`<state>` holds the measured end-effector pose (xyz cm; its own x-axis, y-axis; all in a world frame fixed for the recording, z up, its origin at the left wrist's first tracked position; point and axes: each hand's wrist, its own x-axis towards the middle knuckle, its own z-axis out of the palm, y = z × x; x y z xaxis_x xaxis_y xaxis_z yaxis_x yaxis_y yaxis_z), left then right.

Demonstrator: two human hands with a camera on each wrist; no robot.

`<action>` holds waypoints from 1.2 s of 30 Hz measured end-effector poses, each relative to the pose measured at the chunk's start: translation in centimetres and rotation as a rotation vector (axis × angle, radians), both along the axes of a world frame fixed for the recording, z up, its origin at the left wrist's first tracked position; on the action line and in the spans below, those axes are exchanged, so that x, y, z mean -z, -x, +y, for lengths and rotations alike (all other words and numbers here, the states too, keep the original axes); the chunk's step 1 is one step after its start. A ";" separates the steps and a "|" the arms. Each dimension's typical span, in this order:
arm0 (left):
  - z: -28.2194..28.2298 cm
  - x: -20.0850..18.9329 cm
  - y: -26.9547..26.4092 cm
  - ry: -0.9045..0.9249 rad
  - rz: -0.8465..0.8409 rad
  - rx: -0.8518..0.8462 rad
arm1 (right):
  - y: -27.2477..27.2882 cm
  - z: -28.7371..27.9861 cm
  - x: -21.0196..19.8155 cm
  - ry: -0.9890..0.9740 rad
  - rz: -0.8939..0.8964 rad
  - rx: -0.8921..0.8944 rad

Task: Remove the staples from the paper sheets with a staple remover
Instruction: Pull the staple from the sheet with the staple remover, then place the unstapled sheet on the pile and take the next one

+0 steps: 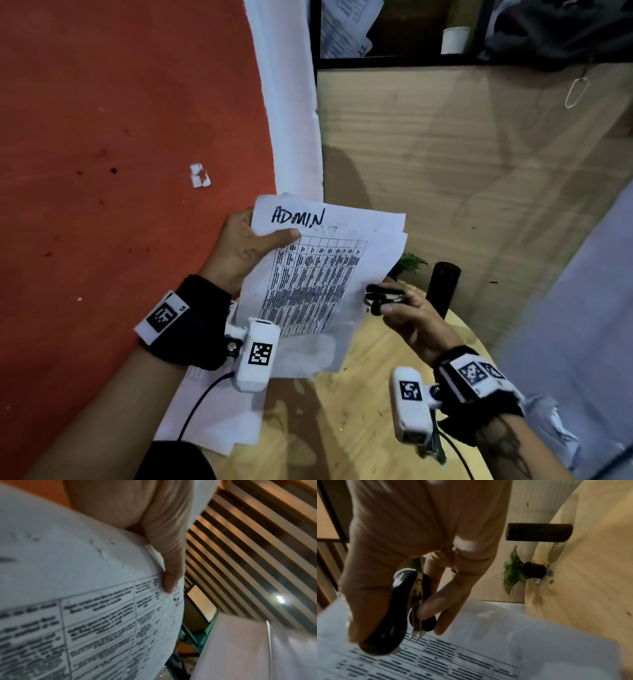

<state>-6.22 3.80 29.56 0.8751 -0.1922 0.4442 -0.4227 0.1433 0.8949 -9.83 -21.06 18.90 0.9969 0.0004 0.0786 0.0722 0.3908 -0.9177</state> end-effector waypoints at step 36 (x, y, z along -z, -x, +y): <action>17.0 27.4 -15.1 -0.796 0.929 -0.467 | 5.3 -3.0 16.5 -0.195 0.581 0.361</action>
